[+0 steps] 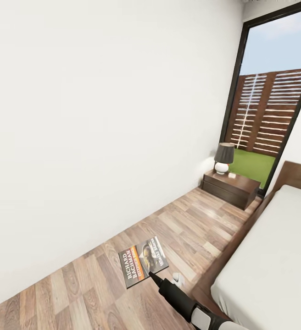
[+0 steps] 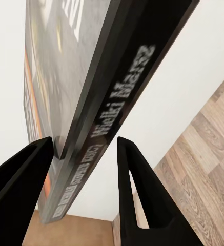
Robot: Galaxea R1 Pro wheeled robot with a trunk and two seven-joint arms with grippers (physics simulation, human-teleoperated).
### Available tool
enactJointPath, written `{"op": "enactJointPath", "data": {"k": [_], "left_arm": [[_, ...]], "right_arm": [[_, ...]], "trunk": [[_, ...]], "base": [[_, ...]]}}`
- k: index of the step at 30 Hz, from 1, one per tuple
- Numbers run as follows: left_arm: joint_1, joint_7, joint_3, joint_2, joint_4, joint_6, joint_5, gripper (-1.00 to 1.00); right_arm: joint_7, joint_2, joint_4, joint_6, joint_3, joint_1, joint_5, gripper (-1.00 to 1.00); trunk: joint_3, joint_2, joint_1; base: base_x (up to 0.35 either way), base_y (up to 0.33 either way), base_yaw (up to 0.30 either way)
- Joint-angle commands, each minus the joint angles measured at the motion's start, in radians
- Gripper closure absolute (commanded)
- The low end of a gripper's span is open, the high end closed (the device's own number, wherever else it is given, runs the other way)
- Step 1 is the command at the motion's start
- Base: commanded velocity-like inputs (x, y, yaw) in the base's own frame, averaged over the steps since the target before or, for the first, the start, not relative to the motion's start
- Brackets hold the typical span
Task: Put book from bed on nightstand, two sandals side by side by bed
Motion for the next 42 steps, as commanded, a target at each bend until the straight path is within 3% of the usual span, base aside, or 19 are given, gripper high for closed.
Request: {"op": "enactJointPath", "data": {"k": [1,27,42], "left_arm": [[-0.001,0.002,0.007,0.000,0.000,-0.004,-0.010,-1.00],[-0.001,0.002,0.007,-0.001,0.000,-0.004,-0.010,-1.00],[-0.002,0.002,0.007,-0.008,0.000,-0.004,-0.010,-1.00]], "right_arm": [[0.001,0.000,0.001,-0.008,0.001,-0.001,-0.001,1.00],[0.001,0.002,0.001,-0.012,0.001,-0.001,-0.001,1.00],[0.001,0.002,0.001,-0.012,0.001,-0.001,-0.001,1.00]], "trunk": [[0.000,-0.002,0.001],[0.040,-0.002,0.001],[0.045,-0.002,0.001]], "base": [[0.030,0.074,-0.001],[0.004,0.010,0.000],[0.101,0.118,0.000]]}}
